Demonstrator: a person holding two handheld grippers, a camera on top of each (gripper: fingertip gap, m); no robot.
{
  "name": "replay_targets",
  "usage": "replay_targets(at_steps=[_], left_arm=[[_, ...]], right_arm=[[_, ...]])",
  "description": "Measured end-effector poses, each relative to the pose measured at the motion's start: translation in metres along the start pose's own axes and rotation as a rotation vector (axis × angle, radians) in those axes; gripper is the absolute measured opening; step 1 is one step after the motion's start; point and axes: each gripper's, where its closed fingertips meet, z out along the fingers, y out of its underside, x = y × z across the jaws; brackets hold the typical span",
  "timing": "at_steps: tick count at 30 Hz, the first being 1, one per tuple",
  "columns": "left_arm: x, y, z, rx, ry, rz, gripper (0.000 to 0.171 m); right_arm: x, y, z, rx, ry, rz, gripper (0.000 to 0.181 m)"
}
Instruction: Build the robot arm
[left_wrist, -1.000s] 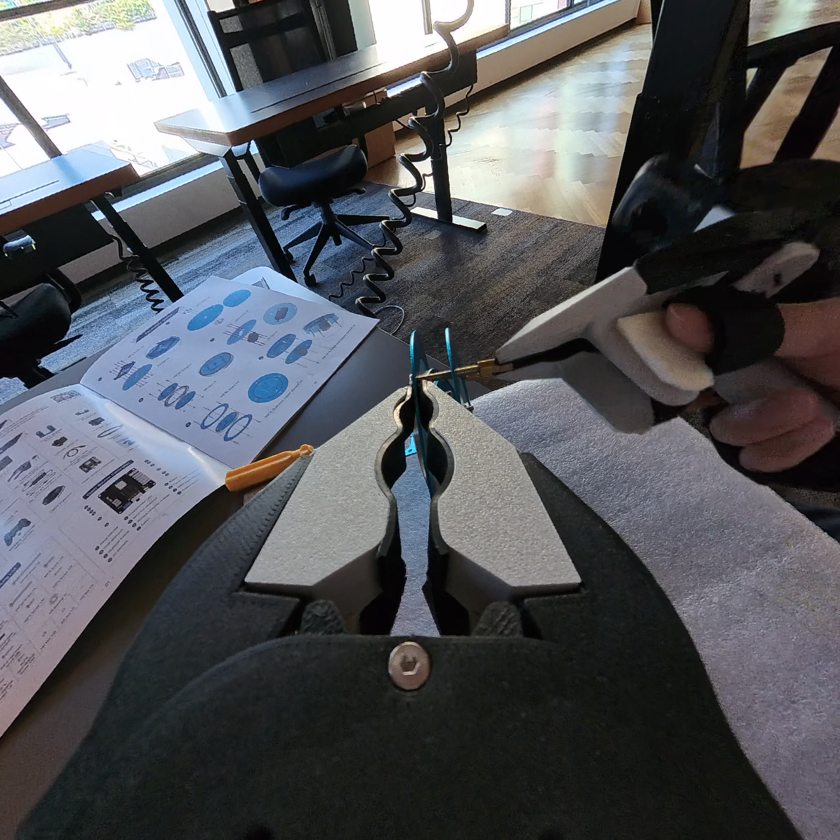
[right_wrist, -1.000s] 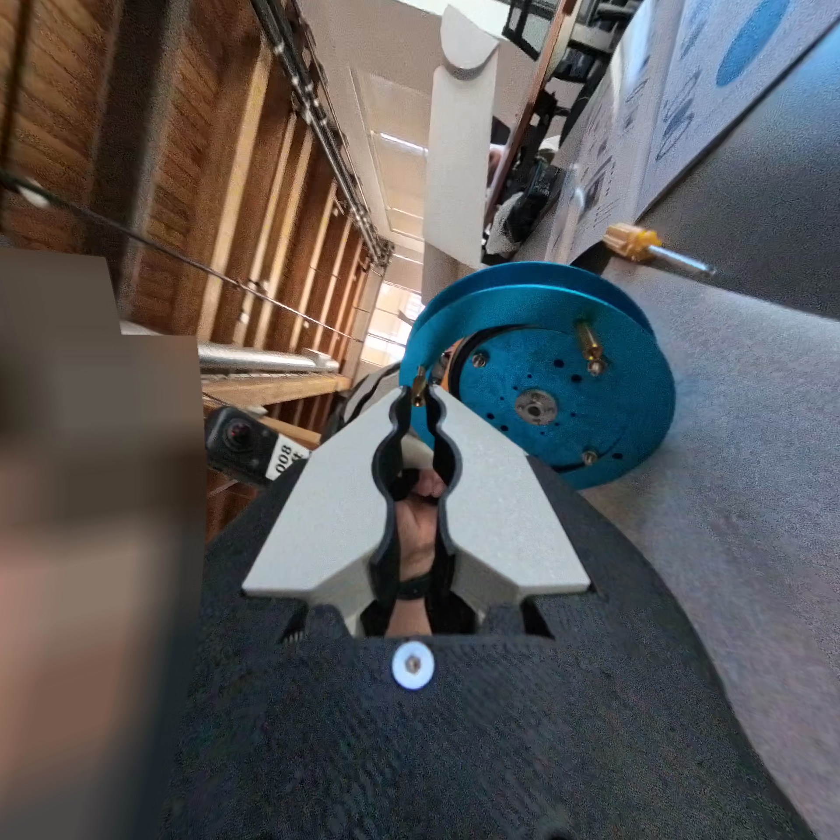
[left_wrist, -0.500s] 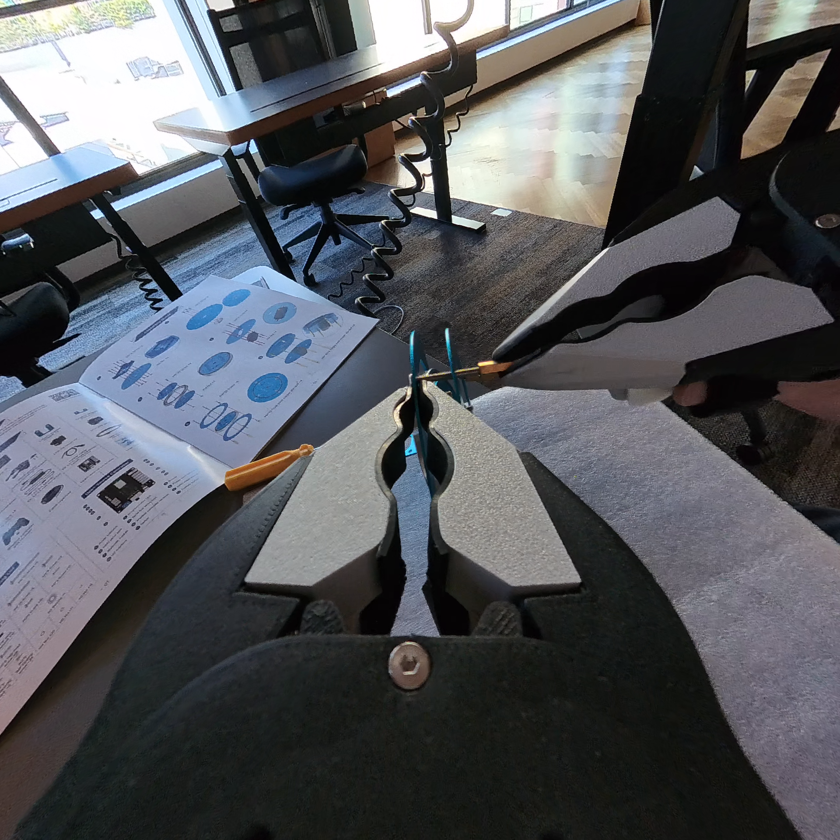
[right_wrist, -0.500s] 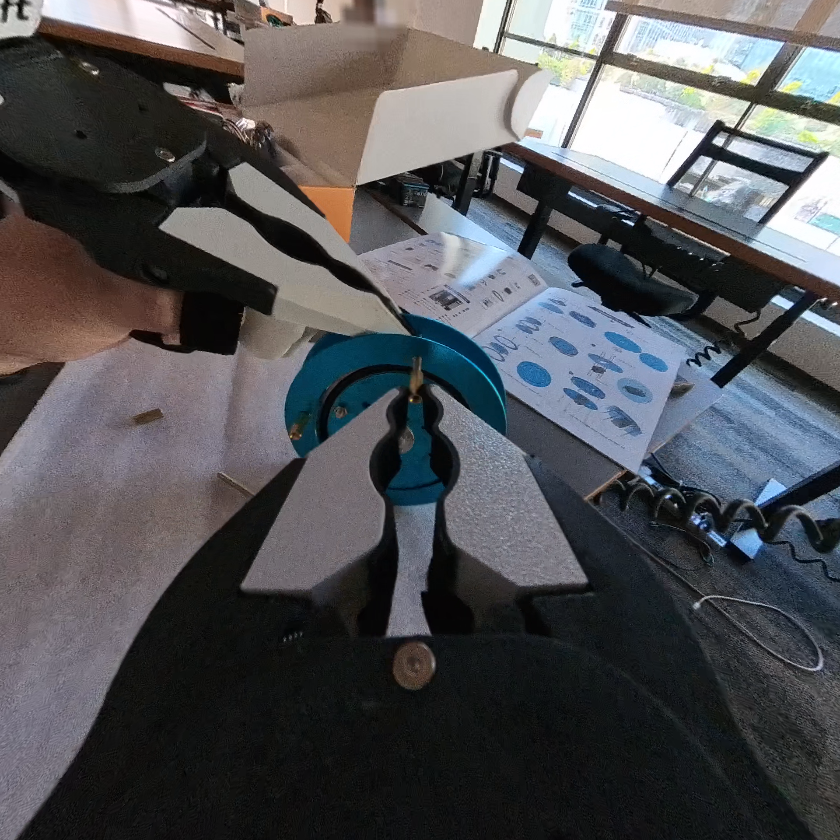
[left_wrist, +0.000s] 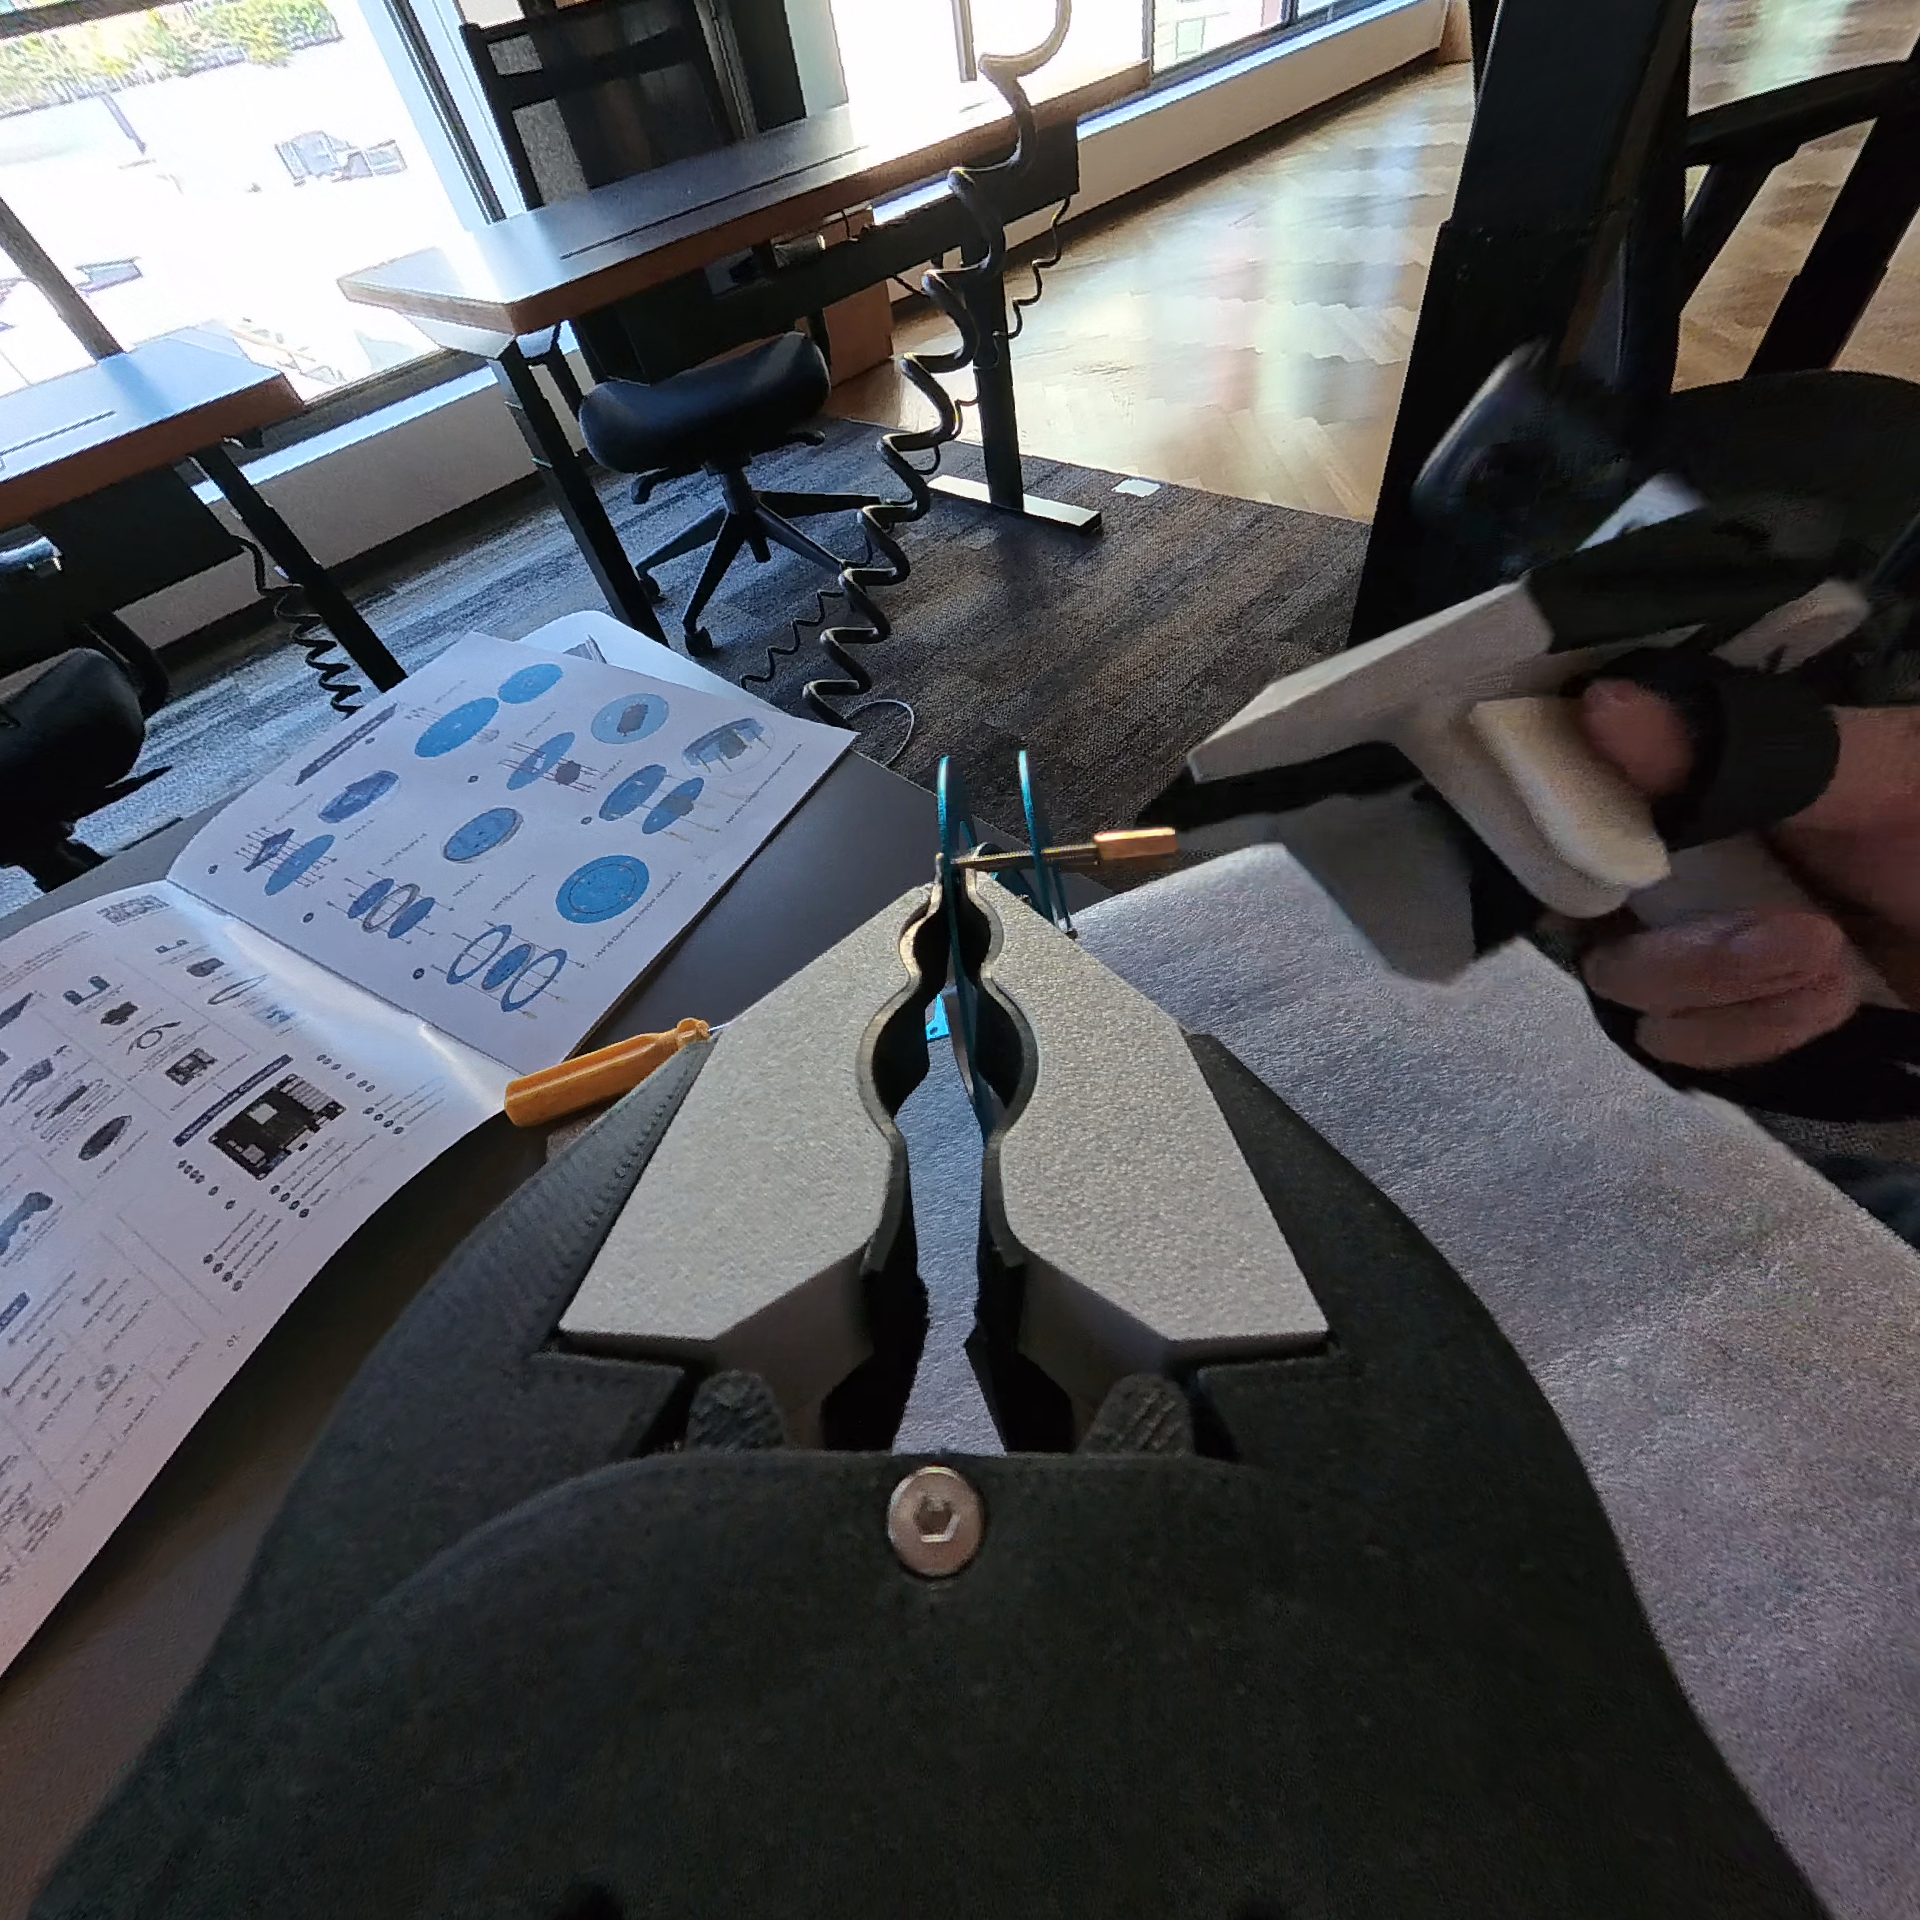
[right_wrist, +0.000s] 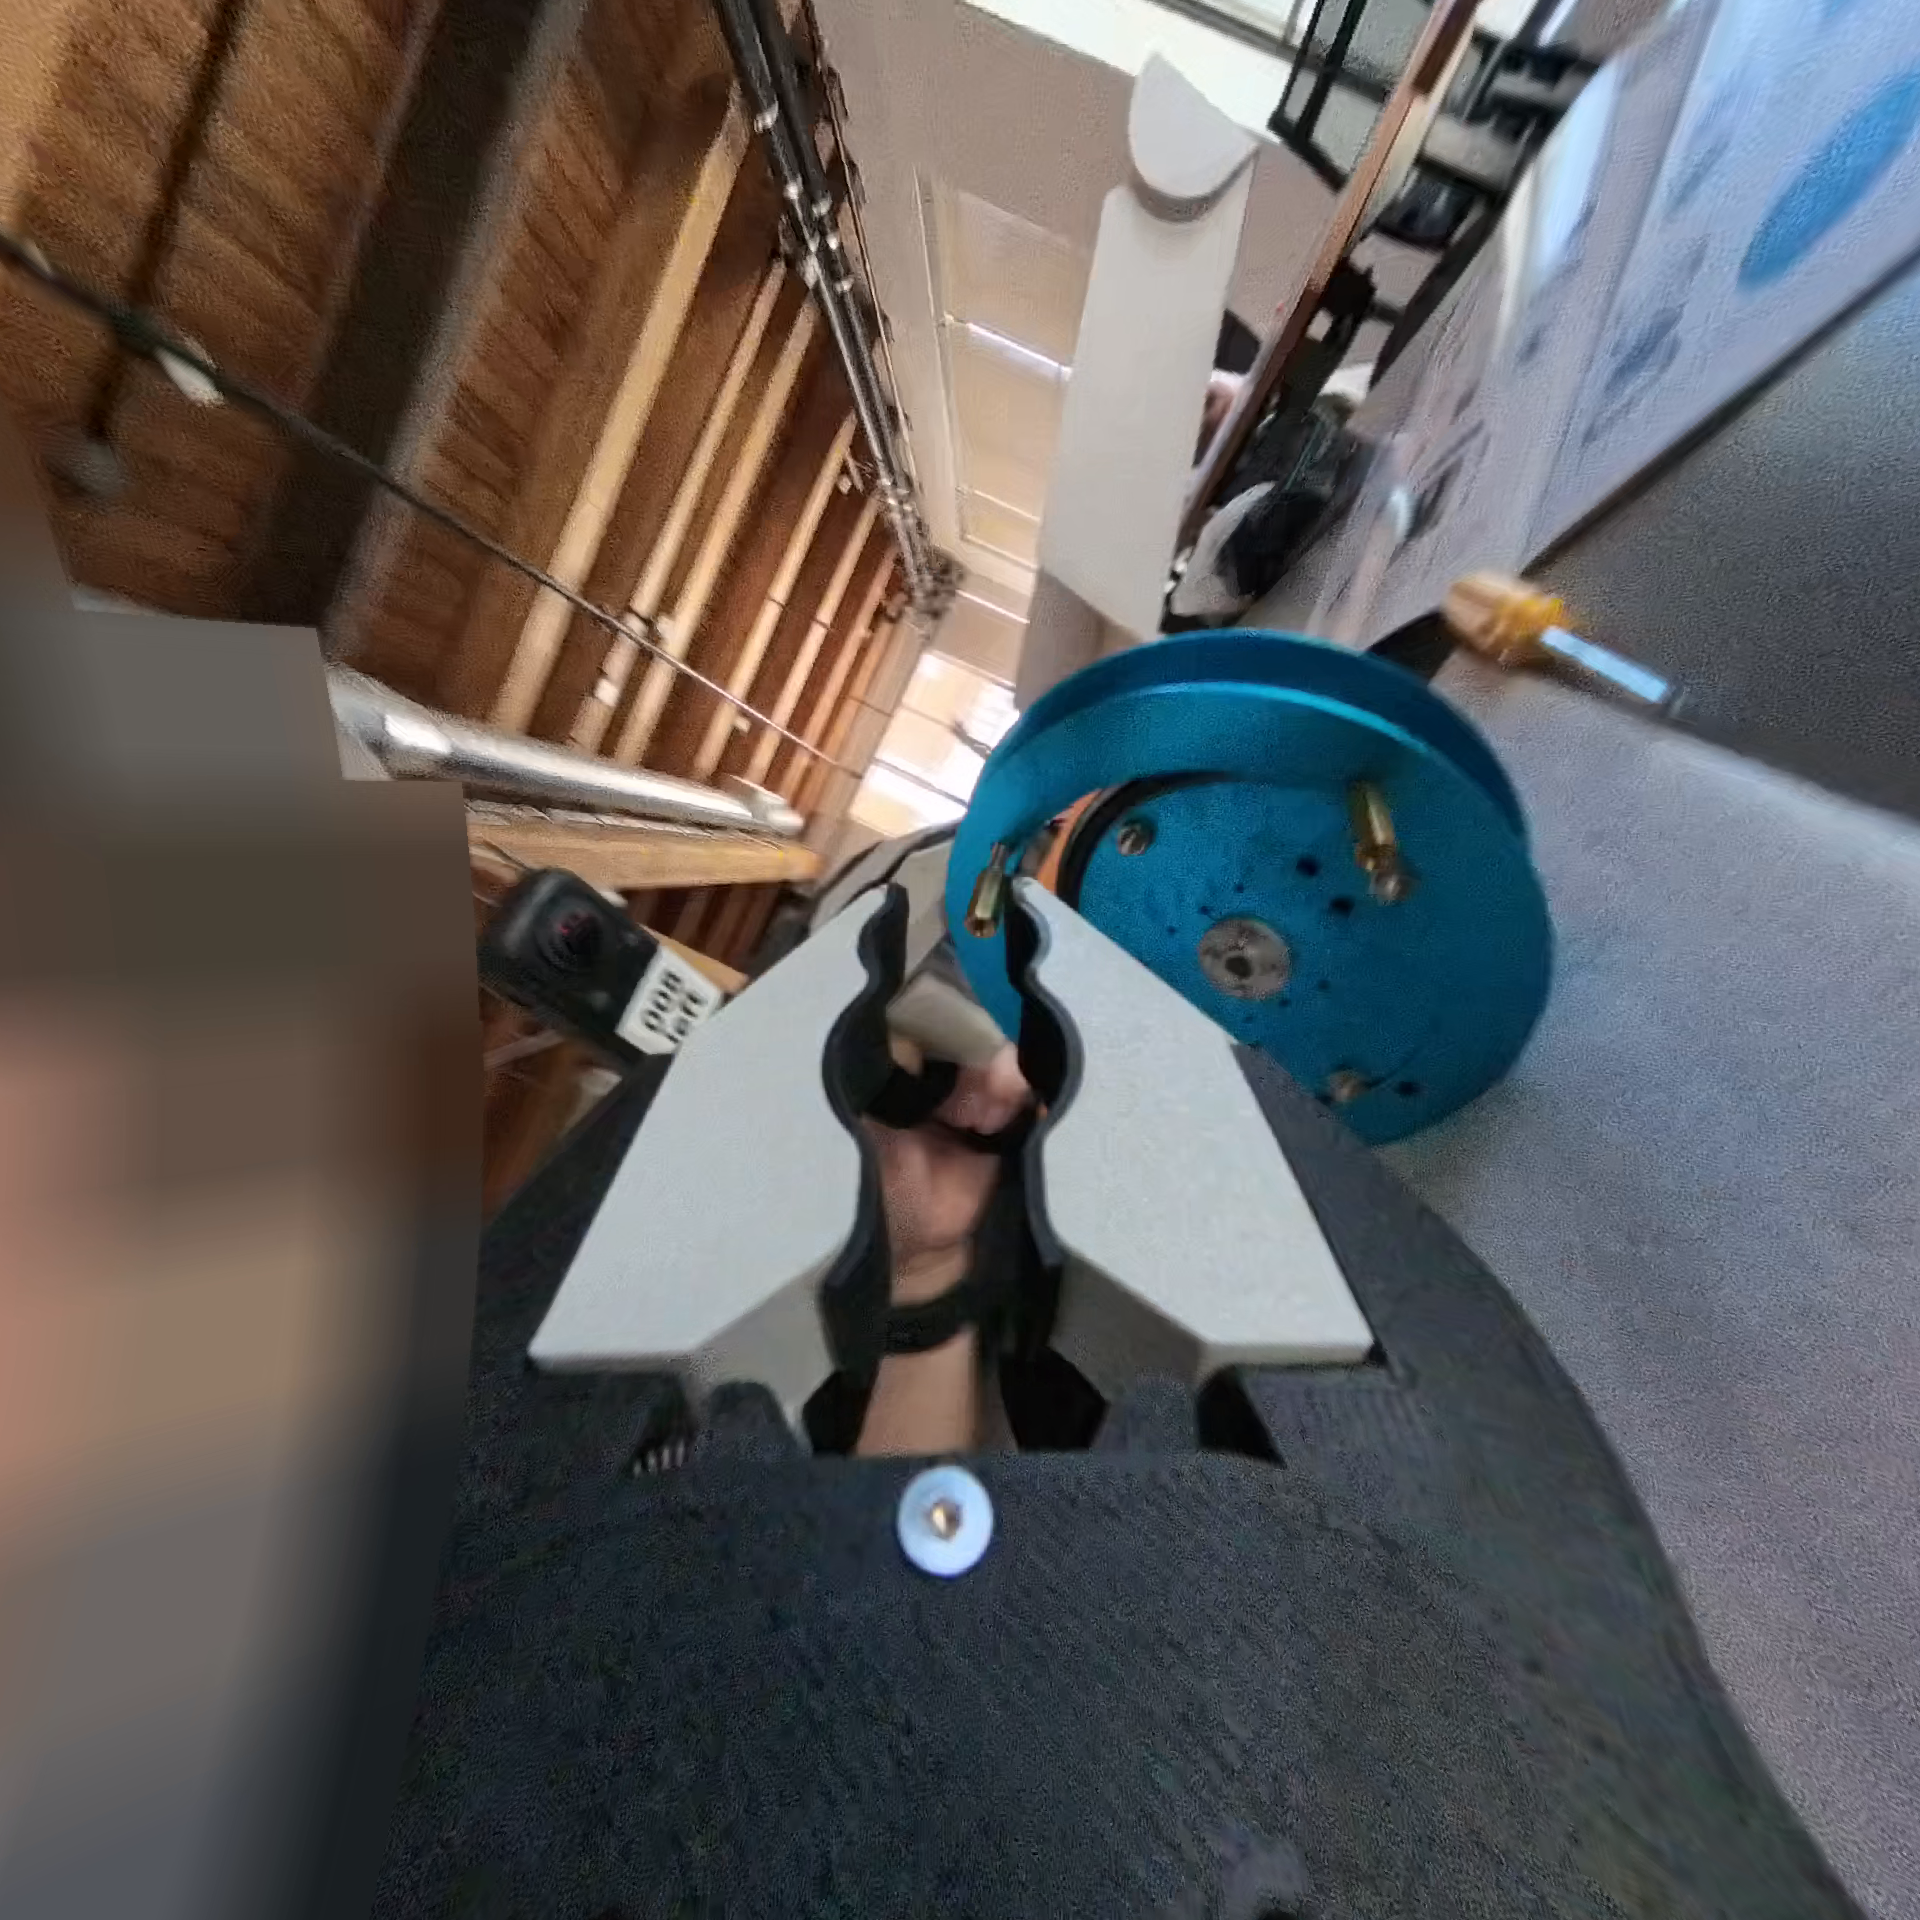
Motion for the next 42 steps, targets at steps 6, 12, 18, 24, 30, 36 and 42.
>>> replay_targets(at_steps=[6, 12, 18, 24, 30, 36, 42], left_arm=[[0.001, 0.0, 0.0, 0.001, 0.001, -0.001, 0.0], [-0.002, 0.0, 0.0, -0.002, -0.008, -0.002, 0.0], [-0.001, 0.0, 0.0, -0.002, -0.005, -0.002, 0.0], [0.002, -0.001, 0.0, 0.0, 0.0, 0.009, 0.0], [0.002, -0.001, 0.0, 0.001, 0.003, 0.005, 0.0], [0.0, 0.0, 0.0, -0.001, 0.004, -0.004, 0.0], [0.0, 0.0, 0.0, 0.0, -0.001, 0.0, 0.0]], right_arm=[[-0.004, -0.002, 0.001, -0.205, 0.381, -1.117, 0.029], [0.001, 0.0, 0.009, -0.277, 0.536, -1.365, 0.004], [0.005, 0.0, 0.005, -0.119, 0.255, -0.411, 0.004], [0.004, 0.002, 0.0, -0.153, 0.127, -0.514, 0.013], [-0.005, 0.006, 0.003, -0.248, 0.339, -1.587, 0.02], [0.006, 0.007, 0.008, -0.293, 0.426, -1.579, 0.004], [0.009, 0.01, 0.006, -0.111, 0.146, -0.239, 0.004]])
